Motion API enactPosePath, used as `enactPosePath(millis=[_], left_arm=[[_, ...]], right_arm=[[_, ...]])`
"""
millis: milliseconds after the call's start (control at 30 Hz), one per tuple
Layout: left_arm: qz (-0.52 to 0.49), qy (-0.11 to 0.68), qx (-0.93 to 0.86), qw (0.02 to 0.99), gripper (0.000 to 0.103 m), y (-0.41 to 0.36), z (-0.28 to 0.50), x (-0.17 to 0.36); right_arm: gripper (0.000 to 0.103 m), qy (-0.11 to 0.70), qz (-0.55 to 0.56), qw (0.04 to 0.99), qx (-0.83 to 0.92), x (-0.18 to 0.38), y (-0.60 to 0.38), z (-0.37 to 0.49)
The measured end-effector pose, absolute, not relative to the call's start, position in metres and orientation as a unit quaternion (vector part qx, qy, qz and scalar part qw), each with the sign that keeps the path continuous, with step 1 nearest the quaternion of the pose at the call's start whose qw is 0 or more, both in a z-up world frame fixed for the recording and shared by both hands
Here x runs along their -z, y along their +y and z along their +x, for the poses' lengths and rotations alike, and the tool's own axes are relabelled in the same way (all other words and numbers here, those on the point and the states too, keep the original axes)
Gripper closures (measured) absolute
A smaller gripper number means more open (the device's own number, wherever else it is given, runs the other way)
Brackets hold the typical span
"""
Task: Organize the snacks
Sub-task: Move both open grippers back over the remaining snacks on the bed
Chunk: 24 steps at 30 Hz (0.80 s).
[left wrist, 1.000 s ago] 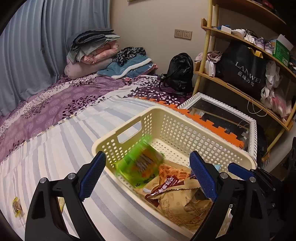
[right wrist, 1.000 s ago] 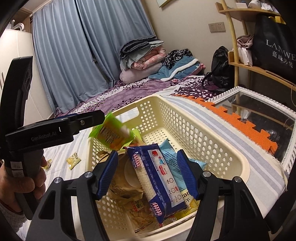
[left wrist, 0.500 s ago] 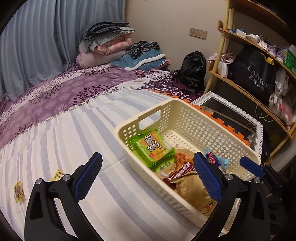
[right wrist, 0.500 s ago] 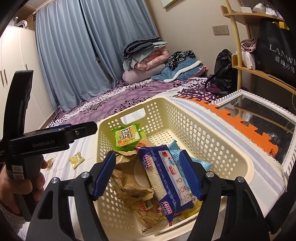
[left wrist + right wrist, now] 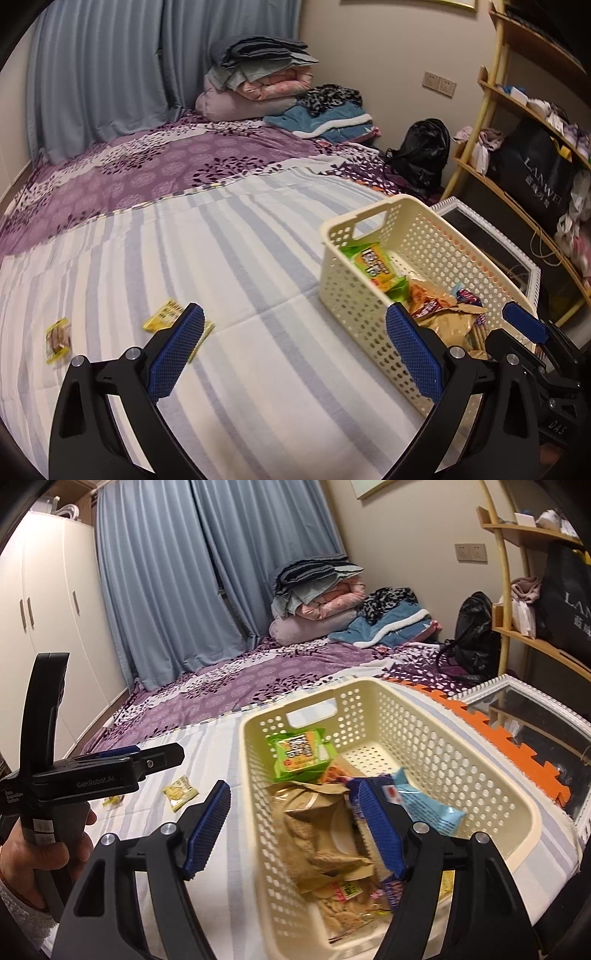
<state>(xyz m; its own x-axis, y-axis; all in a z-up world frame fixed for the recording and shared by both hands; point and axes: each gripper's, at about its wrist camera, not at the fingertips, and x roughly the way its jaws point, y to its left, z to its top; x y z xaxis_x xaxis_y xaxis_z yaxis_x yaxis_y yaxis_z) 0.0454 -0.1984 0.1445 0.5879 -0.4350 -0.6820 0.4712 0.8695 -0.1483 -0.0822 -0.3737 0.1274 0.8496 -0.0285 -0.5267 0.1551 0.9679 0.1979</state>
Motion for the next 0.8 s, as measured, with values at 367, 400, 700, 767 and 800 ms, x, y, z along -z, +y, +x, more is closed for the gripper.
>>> enactPosePath(millis=[367,400,700,767,800], left_arm=[[-0.021,0.386,0.169,0.906,0.003,-0.093,0.047,-0.125],[-0.024,0.388,0.163,0.907,0.003,-0.085,0.048,-0.123],[-0.054,0.415,0.103,0.902,0.003,-0.011,0.049,-0.093],[-0.059,0.42,0.088,0.901,0.003,0.003,0.052,-0.087],[-0.063,0.421,0.082,0.901,0.003,0.007,0.052,-0.085]], right_arm=[[0.031,0.287,0.085,0.954,-0.012,-0.124,-0.314,-0.063],[0.031,0.291,0.083,0.953,-0.019,-0.122,-0.308,-0.06],[0.031,0.317,0.06,0.945,-0.054,-0.108,-0.27,-0.044],[0.031,0.322,0.054,0.943,-0.06,-0.104,-0.264,-0.041],[0.031,0.326,0.052,0.942,-0.063,-0.101,-0.26,-0.039]])
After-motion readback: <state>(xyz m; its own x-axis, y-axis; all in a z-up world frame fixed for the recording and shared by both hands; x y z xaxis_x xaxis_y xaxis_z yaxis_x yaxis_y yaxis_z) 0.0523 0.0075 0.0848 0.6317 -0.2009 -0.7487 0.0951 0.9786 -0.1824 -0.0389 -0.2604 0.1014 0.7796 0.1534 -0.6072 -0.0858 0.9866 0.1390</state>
